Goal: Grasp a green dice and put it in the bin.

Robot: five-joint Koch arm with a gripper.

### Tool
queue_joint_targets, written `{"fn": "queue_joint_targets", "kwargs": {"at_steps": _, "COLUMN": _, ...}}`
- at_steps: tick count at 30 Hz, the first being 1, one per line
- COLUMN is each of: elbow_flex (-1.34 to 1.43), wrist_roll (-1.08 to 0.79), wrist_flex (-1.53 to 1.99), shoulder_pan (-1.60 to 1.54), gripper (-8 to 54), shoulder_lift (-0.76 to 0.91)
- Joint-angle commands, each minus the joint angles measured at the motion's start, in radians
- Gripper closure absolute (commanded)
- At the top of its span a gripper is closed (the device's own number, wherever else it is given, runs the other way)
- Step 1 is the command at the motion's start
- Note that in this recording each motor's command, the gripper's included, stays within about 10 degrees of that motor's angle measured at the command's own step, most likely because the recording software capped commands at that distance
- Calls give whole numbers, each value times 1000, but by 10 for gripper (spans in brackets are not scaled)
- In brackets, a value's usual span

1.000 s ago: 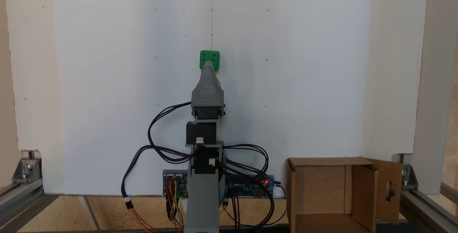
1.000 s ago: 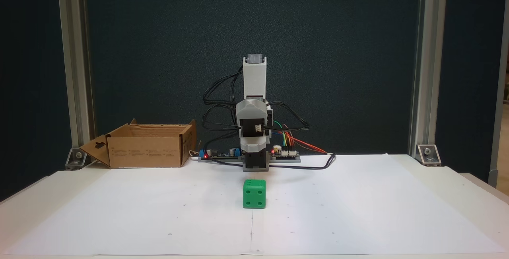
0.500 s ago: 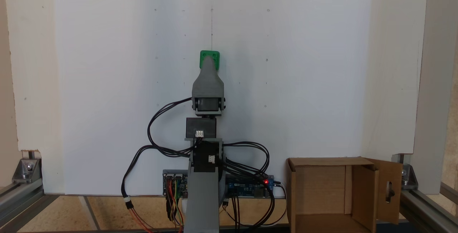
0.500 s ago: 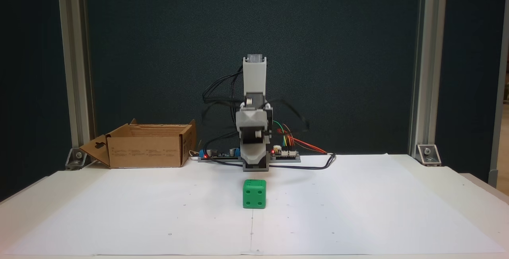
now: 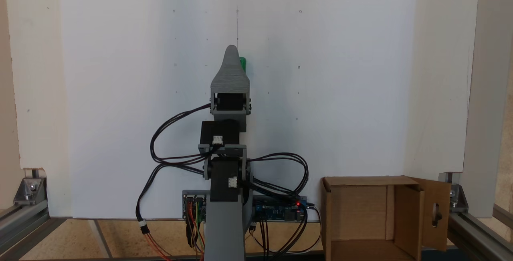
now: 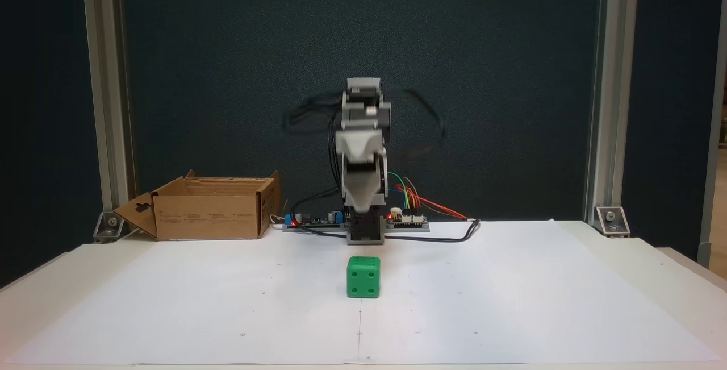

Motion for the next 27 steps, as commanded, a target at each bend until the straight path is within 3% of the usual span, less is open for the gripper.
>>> {"fn": "queue_joint_targets", "kwargs": {"at_steps": 1, "elbow_flex": -87, "wrist_roll": -9, "wrist_flex": 159, "shoulder_pan": 0, "gripper": 25, "shoulder_lift": 48}}
{"fn": "queue_joint_targets", "kwargs": {"at_steps": 6, "elbow_flex": -195, "wrist_roll": -9, "wrist_flex": 474, "shoulder_pan": 0, "gripper": 25, "shoulder_lift": 26}}
{"fn": "queue_joint_targets", "kwargs": {"at_steps": 11, "elbow_flex": -336, "wrist_roll": 17, "wrist_flex": 661, "shoulder_pan": -9, "gripper": 25, "shoulder_lift": -114}}
{"fn": "queue_joint_targets", "kwargs": {"at_steps": 27, "elbow_flex": -581, "wrist_roll": 35, "wrist_flex": 713, "shoulder_pan": -9, "gripper": 25, "shoulder_lift": -523}}
